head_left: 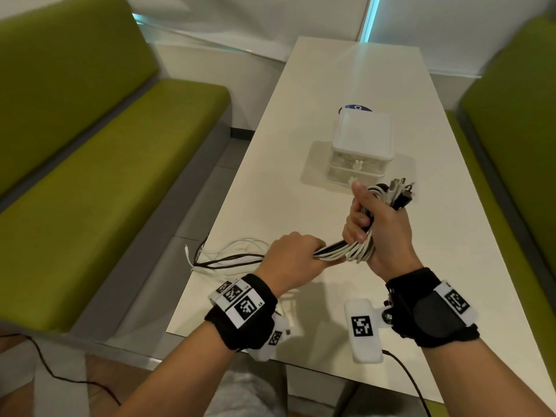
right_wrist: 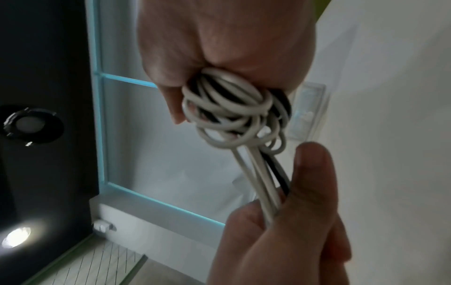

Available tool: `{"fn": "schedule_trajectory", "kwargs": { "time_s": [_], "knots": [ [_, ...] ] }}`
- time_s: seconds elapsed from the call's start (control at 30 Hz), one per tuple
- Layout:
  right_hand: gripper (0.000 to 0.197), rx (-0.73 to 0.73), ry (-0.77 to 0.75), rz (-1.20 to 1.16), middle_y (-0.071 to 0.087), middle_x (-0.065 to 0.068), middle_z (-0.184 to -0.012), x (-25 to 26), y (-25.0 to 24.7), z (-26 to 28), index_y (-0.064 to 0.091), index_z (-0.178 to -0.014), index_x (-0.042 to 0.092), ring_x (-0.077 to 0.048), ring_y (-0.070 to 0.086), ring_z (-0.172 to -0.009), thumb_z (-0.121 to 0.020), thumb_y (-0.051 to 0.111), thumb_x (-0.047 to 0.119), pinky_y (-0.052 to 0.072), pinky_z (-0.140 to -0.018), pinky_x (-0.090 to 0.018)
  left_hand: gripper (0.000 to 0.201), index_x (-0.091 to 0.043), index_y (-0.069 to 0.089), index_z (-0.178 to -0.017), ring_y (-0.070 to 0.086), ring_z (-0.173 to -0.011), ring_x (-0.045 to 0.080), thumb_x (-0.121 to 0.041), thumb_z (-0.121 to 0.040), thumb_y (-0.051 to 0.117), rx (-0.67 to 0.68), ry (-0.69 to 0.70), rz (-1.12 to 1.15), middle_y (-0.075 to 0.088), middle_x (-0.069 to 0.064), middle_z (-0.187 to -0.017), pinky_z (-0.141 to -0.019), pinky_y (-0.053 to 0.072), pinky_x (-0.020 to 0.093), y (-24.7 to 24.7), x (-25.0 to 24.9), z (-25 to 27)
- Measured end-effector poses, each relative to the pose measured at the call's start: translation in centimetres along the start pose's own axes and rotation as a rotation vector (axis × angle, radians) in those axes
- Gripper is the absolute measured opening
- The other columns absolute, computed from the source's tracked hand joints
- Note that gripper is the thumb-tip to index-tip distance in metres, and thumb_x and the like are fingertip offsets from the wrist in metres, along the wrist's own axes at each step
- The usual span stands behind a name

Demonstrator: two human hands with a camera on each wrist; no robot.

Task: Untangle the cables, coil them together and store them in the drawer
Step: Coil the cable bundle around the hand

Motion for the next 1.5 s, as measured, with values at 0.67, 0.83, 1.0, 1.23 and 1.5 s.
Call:
{"fn": "schedule_trajectory", "kwargs": {
  "time_s": [0.67, 0.83, 1.0, 1.23, 1.5],
  "knots": [
    [0.034, 0.043, -0.289, 0.725, 0.047, 0.009, -0.050, 3.9, 0.2, 0.6, 0.054, -0.061, 0.021, -0.010, 0.040, -0.045, -0.085, 0.077, 0.027, 0.034, -0.045, -0.025, 0.017, -0.019, 0.069, -0.086, 0.046, -0.052, 0.006, -0.031, -0.093, 0.060, 0.302, 0.052, 0.211, 0.058, -0.006, -0.058, -0.056, 0.036, 0.019, -3.9, 1.2, 0.8],
    [0.036, 0.153, -0.239, 1.028, 0.061, 0.001, -0.051, 2.5, 1.7, 1.2, 0.057, -0.061, 0.016, -0.004, 0.048, -0.042, -0.086, 0.073, 0.036, 0.040, -0.052, -0.019, 0.017, -0.017, 0.069, -0.089, 0.044, -0.056, 0.003, -0.028, -0.095, 0.057, 0.251, 0.104, 0.094, 0.051, -0.008, -0.060, -0.056, 0.031, 0.021, -3.8, 1.0, 0.6],
    [0.027, 0.216, -0.196, 1.023, 0.073, 0.004, -0.067, 1.8, 1.8, 0.9, 0.065, -0.067, 0.020, -0.010, 0.062, -0.051, -0.088, 0.071, 0.036, 0.047, -0.057, -0.020, 0.016, -0.017, 0.064, -0.082, 0.046, -0.056, 0.004, -0.024, -0.095, 0.057, 0.203, 0.156, 0.068, 0.051, -0.008, -0.059, -0.054, 0.030, 0.020, -3.7, 0.6, 1.0],
    [0.045, 0.312, -0.064, 0.986, 0.048, 0.010, -0.052, -1.0, 1.7, 1.1, 0.049, -0.055, 0.018, -0.009, 0.045, -0.052, -0.077, 0.081, 0.041, 0.036, -0.056, -0.020, 0.017, -0.022, 0.072, -0.102, 0.058, -0.074, 0.013, -0.019, -0.093, 0.058, 0.134, 0.138, 0.019, 0.069, -0.009, -0.081, -0.064, 0.041, 0.021, -3.3, 0.3, 0.7],
    [0.033, 0.491, 0.050, 1.040, 0.071, 0.014, -0.078, -2.0, 2.6, 1.5, 0.068, -0.082, 0.028, -0.005, 0.067, -0.078, -0.061, 0.092, 0.036, 0.052, -0.076, -0.025, 0.043, -0.001, 0.062, -0.083, 0.056, -0.061, 0.029, -0.036, -0.077, 0.038, 0.222, 0.104, -0.074, 0.065, 0.017, -0.073, -0.060, 0.046, 0.046, -2.5, 1.4, 0.4]
  ]
}}
Point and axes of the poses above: each hand's wrist, its own z-axis away from the middle knuckle, its own y-axis out of the palm, x = y × z, the point moved 5 cm from there along -z, towards the middle knuckle
